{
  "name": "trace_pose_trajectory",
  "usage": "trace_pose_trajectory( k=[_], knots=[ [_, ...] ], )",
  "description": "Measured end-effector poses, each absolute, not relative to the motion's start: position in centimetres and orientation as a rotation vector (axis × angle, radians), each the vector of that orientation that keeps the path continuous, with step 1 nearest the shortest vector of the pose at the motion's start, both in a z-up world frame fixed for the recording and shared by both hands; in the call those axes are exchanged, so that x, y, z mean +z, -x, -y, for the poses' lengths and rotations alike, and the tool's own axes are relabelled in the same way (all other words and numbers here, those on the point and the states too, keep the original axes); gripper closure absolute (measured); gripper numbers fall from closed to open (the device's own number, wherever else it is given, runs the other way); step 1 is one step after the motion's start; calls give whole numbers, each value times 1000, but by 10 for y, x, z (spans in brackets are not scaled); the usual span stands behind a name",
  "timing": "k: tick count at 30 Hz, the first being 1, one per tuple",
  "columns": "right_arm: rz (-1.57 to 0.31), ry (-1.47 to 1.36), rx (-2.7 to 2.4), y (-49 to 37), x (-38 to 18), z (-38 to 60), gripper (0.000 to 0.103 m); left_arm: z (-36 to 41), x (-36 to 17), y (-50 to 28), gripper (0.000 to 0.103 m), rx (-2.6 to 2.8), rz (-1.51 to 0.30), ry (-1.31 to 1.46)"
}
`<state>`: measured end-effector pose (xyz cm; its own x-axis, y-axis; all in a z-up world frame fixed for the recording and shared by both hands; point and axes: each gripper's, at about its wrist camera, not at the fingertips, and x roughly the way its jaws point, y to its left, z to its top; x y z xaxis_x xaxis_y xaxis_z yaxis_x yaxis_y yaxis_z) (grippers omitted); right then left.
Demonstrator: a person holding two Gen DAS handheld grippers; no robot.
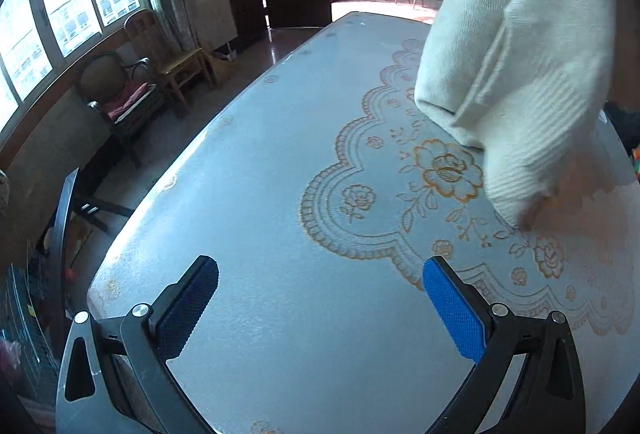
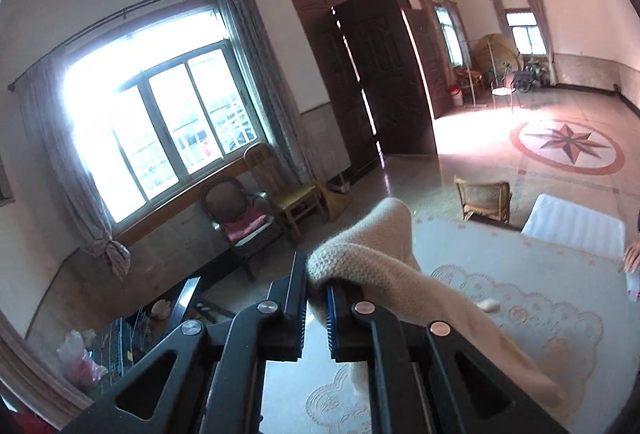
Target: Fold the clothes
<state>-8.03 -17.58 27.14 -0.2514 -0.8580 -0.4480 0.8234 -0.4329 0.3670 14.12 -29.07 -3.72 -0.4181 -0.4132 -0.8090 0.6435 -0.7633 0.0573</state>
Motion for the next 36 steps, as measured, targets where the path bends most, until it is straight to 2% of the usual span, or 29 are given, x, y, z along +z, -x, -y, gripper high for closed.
trace_pose_trajectory(
  k=[5, 11, 14, 16, 20, 22, 26, 29, 34, 35, 36],
  knots=[
    [199, -769, -1956, 102, 249, 122, 98, 314, -39, -147, 0, -2136, -342, -1139],
    [228, -714, -2284, 126, 277, 0, 98, 319, -33, -131, 0, -2143, -312, -1127],
    [204, -721, -2486, 145, 279, -53, 98, 311, -33, -115, 0, -2169, -289, -1138],
    [91, -782, -2613, 161, 265, -74, 97, 302, -36, -102, 0, -2182, -263, -1155],
    [-104, -1070, -2639, 199, 182, -99, 93, 279, -48, -73, 0, -2213, -230, -1213],
    [-213, -1267, -2572, 207, 122, -98, 84, 265, -53, -60, 0, -2238, -217, -1242],
    [-384, -1412, -2446, 185, 30, -116, 80, 239, -62, -44, 0, -2288, -158, -1273],
    [-372, -1376, -2321, 145, 6, -117, 76, 227, -67, -30, 0, -2321, -110, -1282],
    [-559, -1358, -2206, 120, -12, -81, 73, 224, -64, 9, 0, -2367, 12, -1253],
    [-553, -1379, -2193, 124, -16, -79, 73, 226, -61, 20, 0, -2367, 42, -1245],
    [-471, -1432, -2161, 130, -23, -80, 73, 229, -57, 31, 0, -2370, 66, -1232]
  ],
)
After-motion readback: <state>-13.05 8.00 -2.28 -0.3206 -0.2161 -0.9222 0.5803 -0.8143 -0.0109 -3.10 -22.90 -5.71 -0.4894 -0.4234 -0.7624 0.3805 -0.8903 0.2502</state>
